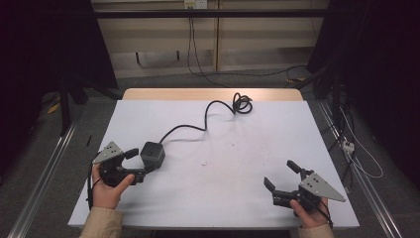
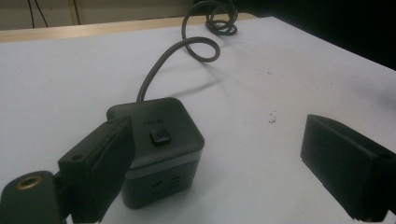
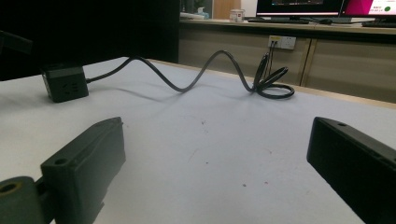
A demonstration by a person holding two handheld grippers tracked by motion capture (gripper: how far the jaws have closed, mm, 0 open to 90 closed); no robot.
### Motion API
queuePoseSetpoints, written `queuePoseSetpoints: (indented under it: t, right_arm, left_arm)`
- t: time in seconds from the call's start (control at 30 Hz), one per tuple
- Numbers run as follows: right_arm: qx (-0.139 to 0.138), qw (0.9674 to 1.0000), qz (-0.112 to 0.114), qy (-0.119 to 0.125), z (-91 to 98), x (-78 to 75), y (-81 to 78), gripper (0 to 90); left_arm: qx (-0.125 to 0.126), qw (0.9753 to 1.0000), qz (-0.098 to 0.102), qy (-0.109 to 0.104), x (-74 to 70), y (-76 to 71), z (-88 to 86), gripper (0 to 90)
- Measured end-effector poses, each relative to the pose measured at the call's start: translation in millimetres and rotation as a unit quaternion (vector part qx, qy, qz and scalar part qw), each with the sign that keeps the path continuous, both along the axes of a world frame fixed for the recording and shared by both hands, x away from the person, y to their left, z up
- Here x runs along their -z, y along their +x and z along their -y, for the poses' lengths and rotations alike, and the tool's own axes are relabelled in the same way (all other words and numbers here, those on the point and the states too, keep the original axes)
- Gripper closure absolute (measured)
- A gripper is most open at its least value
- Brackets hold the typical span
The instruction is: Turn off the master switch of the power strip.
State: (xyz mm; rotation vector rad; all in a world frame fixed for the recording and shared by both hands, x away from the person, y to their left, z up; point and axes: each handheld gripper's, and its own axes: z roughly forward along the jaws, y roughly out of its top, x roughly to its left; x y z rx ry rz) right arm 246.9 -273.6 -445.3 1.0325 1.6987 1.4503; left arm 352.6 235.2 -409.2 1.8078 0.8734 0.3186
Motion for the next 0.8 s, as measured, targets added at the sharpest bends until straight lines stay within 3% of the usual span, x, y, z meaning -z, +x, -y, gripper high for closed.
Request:
queuePoseSetpoints:
  t: [0.8]
  right_arm:
    - [0.003, 1.0, 0.0, 0.003, 0.5, -0.2, -0.5, 3.8]
  left_arm:
    - [-0.008, 0.9999, 0.008, -0.011, 7.8, -9.4, -21.4, 7.0]
